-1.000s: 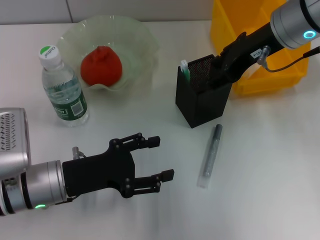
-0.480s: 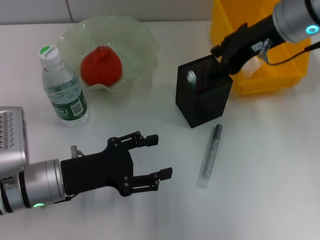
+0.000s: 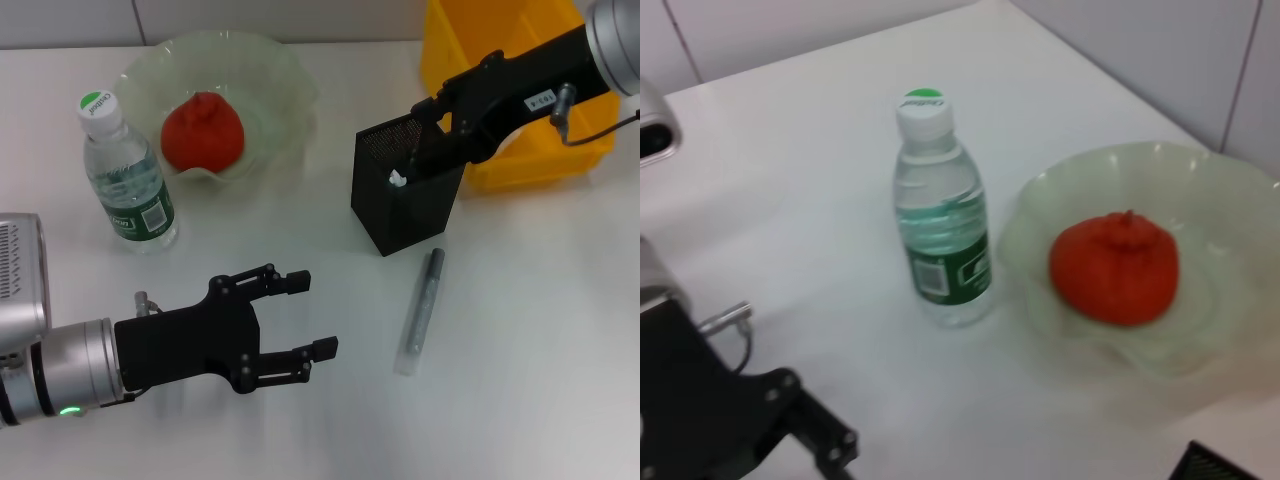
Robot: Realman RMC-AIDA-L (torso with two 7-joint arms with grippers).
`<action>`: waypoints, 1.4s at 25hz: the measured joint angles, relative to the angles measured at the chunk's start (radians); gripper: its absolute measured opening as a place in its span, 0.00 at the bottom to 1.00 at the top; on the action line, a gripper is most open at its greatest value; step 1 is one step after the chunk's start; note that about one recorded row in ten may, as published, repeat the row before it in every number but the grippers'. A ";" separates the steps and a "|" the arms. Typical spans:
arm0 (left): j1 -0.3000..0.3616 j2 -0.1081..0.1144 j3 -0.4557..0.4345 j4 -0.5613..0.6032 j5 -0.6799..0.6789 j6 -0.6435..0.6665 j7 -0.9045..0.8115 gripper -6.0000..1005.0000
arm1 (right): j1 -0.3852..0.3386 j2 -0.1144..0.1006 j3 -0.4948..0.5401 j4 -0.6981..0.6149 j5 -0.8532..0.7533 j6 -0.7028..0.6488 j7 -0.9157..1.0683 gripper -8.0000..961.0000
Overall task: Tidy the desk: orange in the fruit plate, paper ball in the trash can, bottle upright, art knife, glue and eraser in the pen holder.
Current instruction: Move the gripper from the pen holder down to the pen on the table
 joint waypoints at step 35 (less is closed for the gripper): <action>0.006 0.009 0.013 -0.003 0.000 0.027 -0.061 0.80 | 0.108 0.000 -0.187 0.227 -0.113 -0.202 -0.517 0.73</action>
